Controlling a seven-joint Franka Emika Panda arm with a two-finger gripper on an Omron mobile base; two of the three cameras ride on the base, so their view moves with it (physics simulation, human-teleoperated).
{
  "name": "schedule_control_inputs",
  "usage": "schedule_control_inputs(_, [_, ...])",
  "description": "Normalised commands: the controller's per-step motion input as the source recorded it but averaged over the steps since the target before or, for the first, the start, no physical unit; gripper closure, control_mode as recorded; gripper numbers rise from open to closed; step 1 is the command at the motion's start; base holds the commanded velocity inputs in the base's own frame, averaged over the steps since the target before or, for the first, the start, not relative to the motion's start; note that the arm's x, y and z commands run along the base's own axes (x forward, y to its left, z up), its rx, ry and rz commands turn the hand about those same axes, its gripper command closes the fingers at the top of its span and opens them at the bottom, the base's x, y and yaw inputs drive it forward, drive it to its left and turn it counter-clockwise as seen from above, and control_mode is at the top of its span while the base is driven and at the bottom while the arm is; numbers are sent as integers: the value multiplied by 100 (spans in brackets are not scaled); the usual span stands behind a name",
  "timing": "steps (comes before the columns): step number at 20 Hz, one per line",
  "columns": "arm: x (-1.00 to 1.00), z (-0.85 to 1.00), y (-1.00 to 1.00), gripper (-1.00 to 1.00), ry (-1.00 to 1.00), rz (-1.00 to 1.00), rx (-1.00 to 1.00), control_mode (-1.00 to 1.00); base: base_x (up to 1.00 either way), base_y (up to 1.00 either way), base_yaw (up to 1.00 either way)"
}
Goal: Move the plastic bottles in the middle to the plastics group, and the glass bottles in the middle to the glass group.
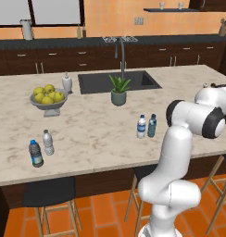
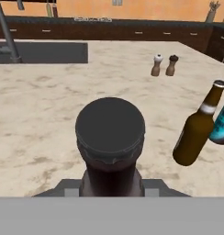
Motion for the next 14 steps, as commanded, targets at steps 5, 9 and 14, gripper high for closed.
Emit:
schedule_control_inputs(5, [1, -1, 0, 100, 0, 0, -1, -100, 0, 0, 0])
schedule_control_inputs(9, [7, -2, 0, 100, 0, 0, -5, -100, 0, 0, 0])
schedule_control_inputs(14, [10, 0, -4, 100, 0, 0, -3, -100, 0, 0, 0])
